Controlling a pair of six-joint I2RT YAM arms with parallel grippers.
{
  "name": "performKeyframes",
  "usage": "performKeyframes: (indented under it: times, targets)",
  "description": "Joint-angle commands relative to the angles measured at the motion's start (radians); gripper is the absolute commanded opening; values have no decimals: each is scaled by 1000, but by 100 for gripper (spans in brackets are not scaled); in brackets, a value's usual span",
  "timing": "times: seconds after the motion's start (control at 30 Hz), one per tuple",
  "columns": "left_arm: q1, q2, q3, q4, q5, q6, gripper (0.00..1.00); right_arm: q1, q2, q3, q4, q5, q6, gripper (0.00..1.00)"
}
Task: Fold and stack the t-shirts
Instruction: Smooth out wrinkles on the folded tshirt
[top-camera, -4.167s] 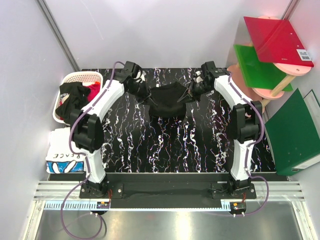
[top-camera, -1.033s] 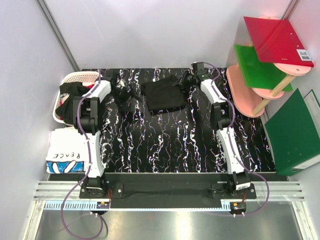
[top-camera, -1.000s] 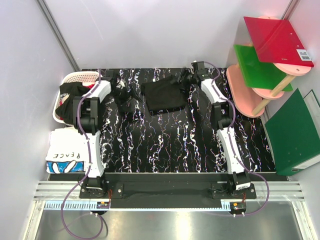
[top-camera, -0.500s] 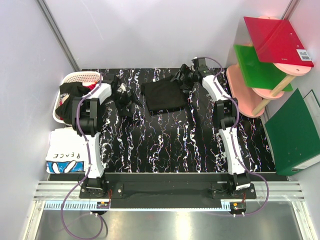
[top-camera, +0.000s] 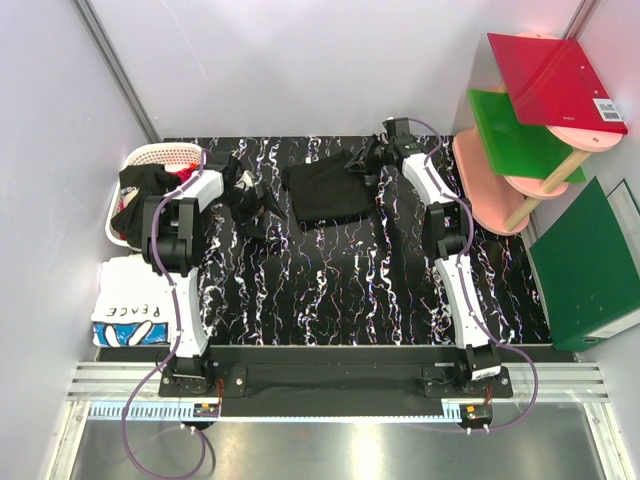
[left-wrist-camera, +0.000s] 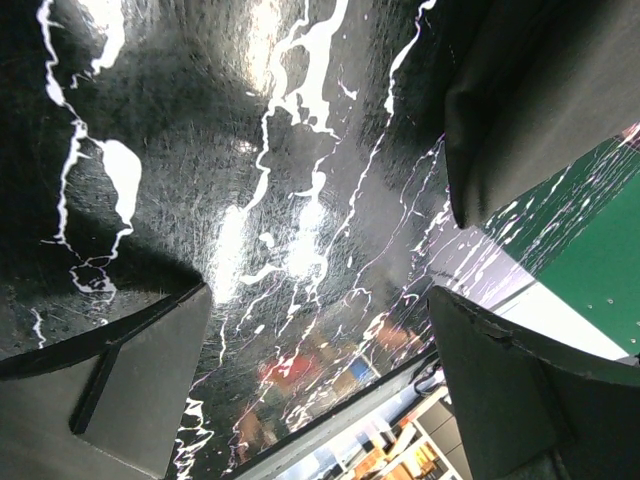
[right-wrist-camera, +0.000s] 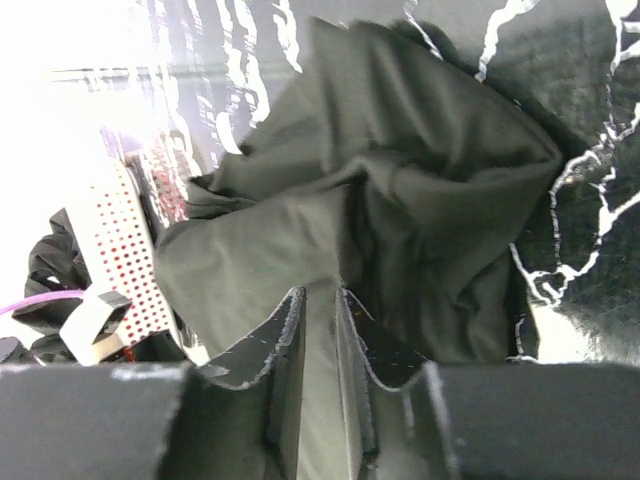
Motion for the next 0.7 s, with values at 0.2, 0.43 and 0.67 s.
performKeyframes:
  times: [0.2,0.43,0.67]
  targets:
    - [-5,-41,-29,14,-12,33,99,6,-72,-68,21,15,-36,51]
    - [-5,-30,-23,14,-9,35,99,-5,-92,-42,18,43,-48,53]
    - [-5,-16,-17,13,-3,35,99,-12,-95,-28,17,79,-68,54]
